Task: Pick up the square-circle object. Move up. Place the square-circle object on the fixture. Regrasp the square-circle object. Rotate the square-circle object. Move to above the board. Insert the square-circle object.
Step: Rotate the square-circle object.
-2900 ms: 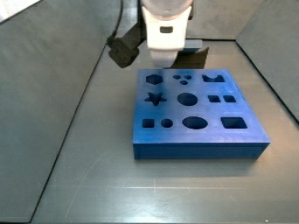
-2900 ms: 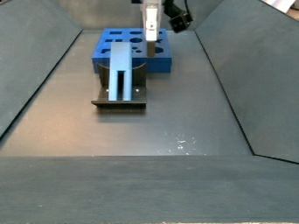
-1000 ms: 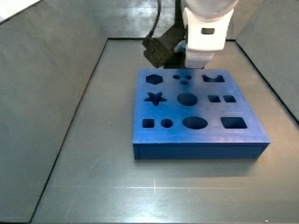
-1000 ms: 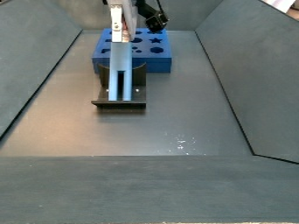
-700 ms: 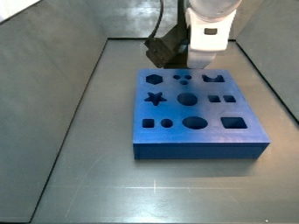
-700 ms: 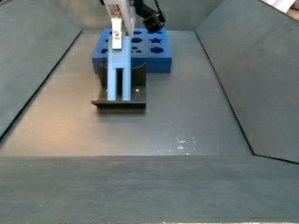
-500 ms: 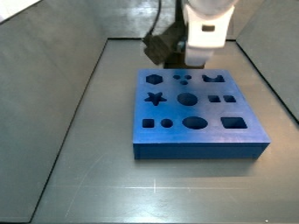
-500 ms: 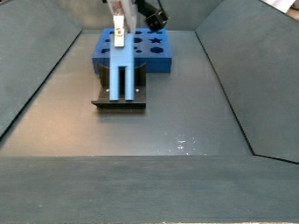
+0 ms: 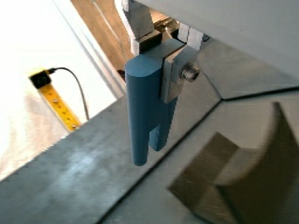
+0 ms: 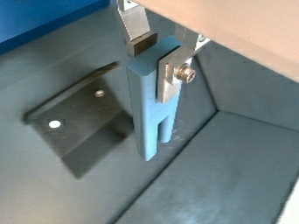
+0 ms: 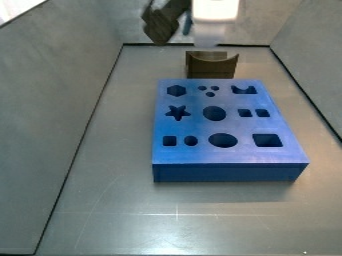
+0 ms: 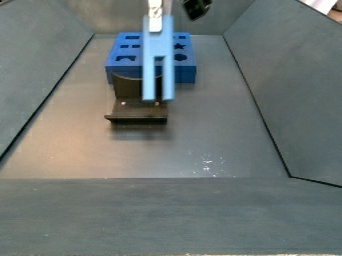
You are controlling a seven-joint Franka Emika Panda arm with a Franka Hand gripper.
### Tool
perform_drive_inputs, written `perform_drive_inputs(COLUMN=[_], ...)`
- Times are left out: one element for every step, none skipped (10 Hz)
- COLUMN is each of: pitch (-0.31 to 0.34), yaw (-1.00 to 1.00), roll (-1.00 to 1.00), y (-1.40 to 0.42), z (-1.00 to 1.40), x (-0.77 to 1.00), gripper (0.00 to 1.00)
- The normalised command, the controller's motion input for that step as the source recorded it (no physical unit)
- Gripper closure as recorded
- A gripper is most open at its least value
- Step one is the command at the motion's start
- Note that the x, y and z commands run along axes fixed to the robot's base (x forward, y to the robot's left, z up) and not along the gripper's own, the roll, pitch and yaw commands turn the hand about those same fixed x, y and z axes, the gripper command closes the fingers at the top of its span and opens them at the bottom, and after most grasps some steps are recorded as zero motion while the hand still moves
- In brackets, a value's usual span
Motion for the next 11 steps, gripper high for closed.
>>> perform_drive_inputs(pitch=[-0.048, -0.037, -0.022, -0.016, -0.001, 0.007, 0.009, 0.013, 0.014, 0.014, 0.011], yaw=[-0.08, -0.08, -0.09, -0.08, -0.08, -0.08, -0.07, -0.06, -0.06, -0.05, -0.05], roll=[-0.15, -0.16, -0.16, -0.15, -0.16, -0.15, -0.16, -0.16, -0.16, -0.16, -0.16], y=[0.18, 0.17, 0.16, 0.15, 0.13, 0.12, 0.11, 0.10, 0.09, 0.08, 0.05], z=[0.53, 0.50, 0.44, 0.40, 0.36, 0.33, 0.28, 0.26, 0.22, 0.18, 0.11], x=[-1.00, -1.00, -1.00, -1.00, -1.00, -1.00, -1.00, -1.00, -1.00, -0.92, -0.72], gripper=[1.00, 1.00, 1.00, 1.00, 1.00, 1.00, 1.00, 1.00, 1.00, 1.00, 1.00])
